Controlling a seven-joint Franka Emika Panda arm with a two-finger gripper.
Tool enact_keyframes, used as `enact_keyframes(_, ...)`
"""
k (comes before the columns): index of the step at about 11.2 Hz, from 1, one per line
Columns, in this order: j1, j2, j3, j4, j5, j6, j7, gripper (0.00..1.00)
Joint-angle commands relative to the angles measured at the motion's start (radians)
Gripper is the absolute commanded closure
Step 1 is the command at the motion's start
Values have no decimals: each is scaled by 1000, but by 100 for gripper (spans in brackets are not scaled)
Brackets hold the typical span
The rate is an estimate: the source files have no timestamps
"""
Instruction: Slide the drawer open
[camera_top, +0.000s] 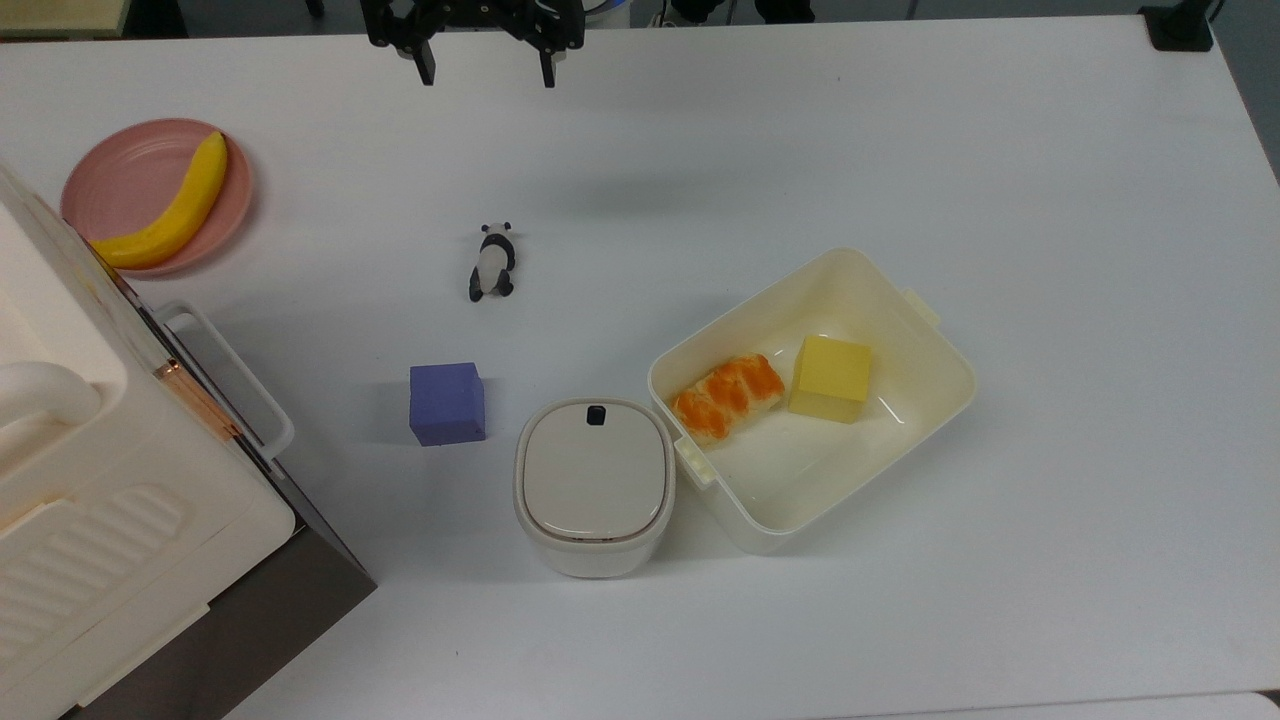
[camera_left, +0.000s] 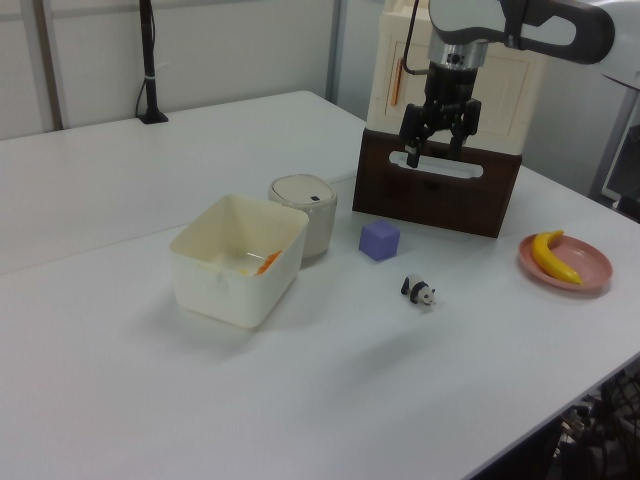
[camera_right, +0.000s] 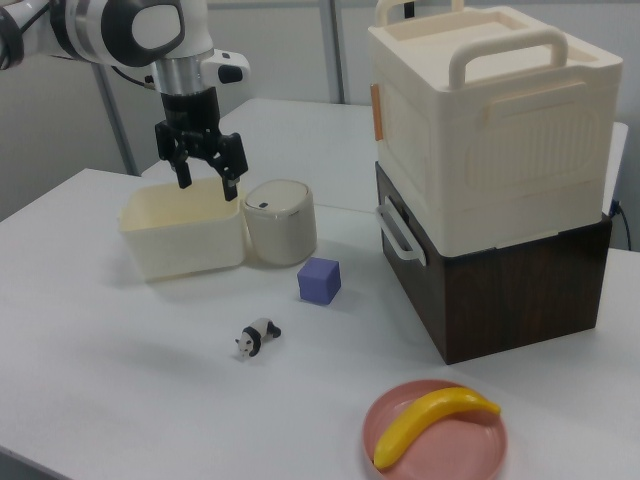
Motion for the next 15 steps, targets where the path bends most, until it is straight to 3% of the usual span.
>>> enact_keyframes(1, 2, -17, 2, -27, 8, -5, 2, 0)
enact_keyframes(12, 2, -19, -3, -28, 6, -1, -8, 0)
enact_keyframes(15, 5, -13, -3, -31, 6, 4, -11, 8)
